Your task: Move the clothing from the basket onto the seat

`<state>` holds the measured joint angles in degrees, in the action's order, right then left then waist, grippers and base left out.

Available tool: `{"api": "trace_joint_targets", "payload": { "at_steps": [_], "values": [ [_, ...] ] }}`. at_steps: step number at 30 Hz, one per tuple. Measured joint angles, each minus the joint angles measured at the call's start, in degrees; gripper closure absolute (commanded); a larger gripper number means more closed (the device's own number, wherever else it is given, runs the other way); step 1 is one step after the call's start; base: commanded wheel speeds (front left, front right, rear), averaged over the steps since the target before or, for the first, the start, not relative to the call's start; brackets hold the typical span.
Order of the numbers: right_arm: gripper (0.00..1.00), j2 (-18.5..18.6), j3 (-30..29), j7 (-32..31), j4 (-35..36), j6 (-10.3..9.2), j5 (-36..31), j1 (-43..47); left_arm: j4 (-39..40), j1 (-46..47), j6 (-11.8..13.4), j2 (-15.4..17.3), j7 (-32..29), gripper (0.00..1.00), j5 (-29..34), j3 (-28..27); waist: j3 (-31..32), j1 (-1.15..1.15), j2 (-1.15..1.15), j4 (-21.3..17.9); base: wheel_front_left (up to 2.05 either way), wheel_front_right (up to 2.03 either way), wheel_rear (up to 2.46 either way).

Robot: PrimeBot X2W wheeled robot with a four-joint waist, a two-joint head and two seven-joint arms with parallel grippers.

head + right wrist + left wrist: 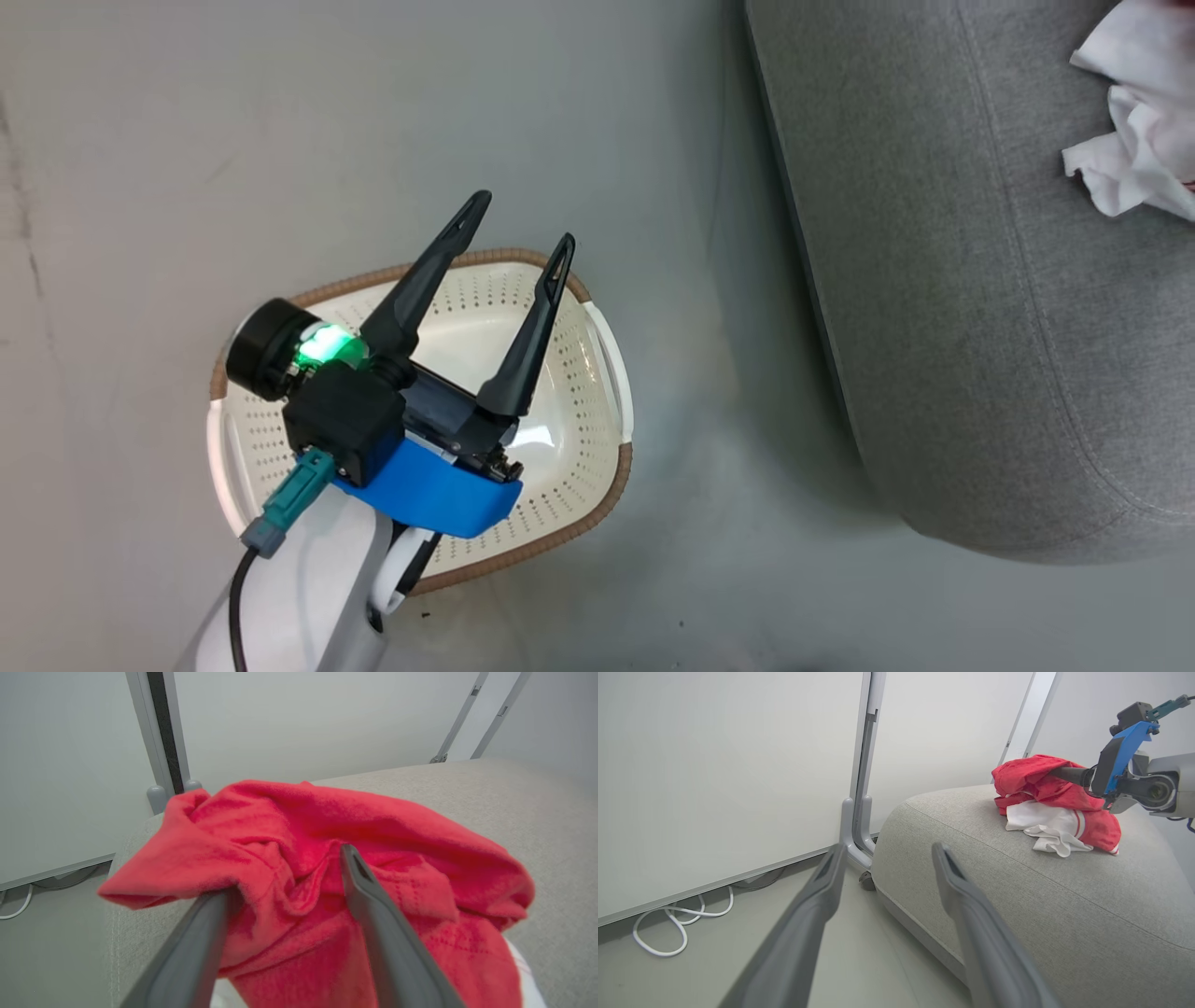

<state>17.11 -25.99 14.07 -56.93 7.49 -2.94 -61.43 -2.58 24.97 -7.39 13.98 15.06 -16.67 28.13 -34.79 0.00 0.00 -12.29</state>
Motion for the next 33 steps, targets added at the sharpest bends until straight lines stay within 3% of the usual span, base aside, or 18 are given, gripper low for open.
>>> {"api": "trace_joint_targets", "payload": {
  "at_steps": [9, 20, 33],
  "values": [
    [0.00, 1.53, 5.98, 0.22, -1.24, 0.00, 0.08, 4.83, -3.22, -2.19, 0.00, -2.96, 0.00, 0.00, -1.59, -0.05, 6.28, 0.00, 0.00, 1.71, 0.00, 0.00, 0.00],
    [0.00, 1.43, 12.05, 0.63, 2.83, 0.00, 2.54, 15.39, -8.01, -8.48, -0.01, -5.70, 0.00, 0.00, -3.82, -2.88, 16.98, -0.01, 0.00, 4.61, 0.00, 0.00, 0.00],
    [0.00, -4.66, 16.24, -0.85, 17.67, 0.00, 8.59, 34.43, -11.54, -16.17, -0.01, -8.50, 0.00, 0.00, -3.47, -10.07, 28.90, -0.02, 0.00, 9.07, 0.00, 0.00, 0.00]
  ]
}}
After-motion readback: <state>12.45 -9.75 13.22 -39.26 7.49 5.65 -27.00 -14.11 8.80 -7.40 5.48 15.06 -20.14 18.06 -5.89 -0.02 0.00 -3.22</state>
